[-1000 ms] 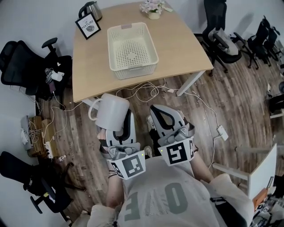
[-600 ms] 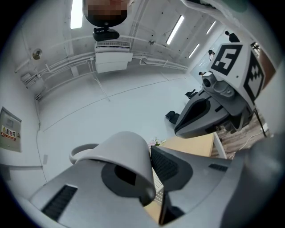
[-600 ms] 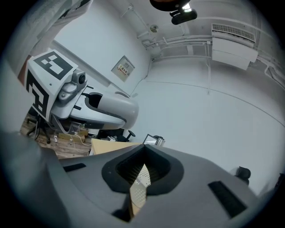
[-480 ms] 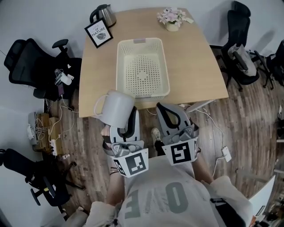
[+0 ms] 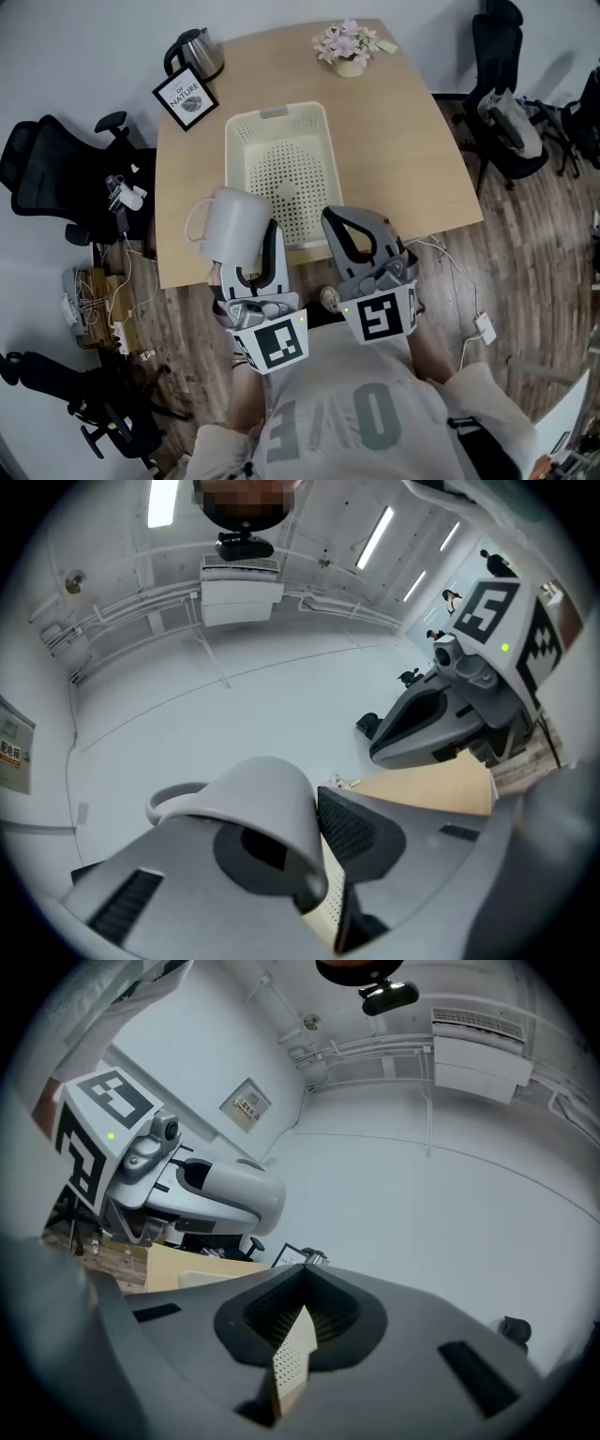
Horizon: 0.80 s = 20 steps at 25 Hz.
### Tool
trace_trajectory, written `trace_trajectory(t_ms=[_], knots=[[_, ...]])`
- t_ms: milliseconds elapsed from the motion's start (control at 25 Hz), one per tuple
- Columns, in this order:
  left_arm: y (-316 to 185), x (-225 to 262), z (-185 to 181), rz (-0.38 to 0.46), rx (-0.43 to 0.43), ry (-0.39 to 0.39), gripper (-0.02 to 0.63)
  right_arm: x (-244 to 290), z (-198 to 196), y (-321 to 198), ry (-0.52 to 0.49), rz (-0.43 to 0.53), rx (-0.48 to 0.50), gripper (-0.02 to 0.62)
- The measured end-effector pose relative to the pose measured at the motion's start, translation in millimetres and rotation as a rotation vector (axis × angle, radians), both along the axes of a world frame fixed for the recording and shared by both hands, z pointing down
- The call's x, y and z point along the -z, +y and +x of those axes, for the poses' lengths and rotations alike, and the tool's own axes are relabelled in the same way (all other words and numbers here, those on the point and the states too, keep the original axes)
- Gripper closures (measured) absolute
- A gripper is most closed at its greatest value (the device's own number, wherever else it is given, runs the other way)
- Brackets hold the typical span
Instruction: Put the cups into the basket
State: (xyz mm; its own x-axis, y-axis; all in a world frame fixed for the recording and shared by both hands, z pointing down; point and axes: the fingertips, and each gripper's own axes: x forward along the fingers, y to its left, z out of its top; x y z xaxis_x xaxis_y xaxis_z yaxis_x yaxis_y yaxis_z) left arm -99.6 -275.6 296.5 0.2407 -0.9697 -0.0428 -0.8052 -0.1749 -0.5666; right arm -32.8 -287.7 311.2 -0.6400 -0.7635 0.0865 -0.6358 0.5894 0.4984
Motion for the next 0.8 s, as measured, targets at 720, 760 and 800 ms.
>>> trace_trajectory(t_ms=[720,760,800], knots=[[-132,-68,-31,-0.441,-0.118,-0.216,0.525,0,-22,-88,-0.001,-0.069,-0.097,0.597],[-136,-76,-30,-0.472,-0.134,-0.242,0.523,0,-21,-92,-0.004,-0.071,-0.107,0.597],[-141,-84,-28,-0.503,-0.152,-0.271,0.523,0,-20,-95,-0.009,-0.074,-0.117,0.597]])
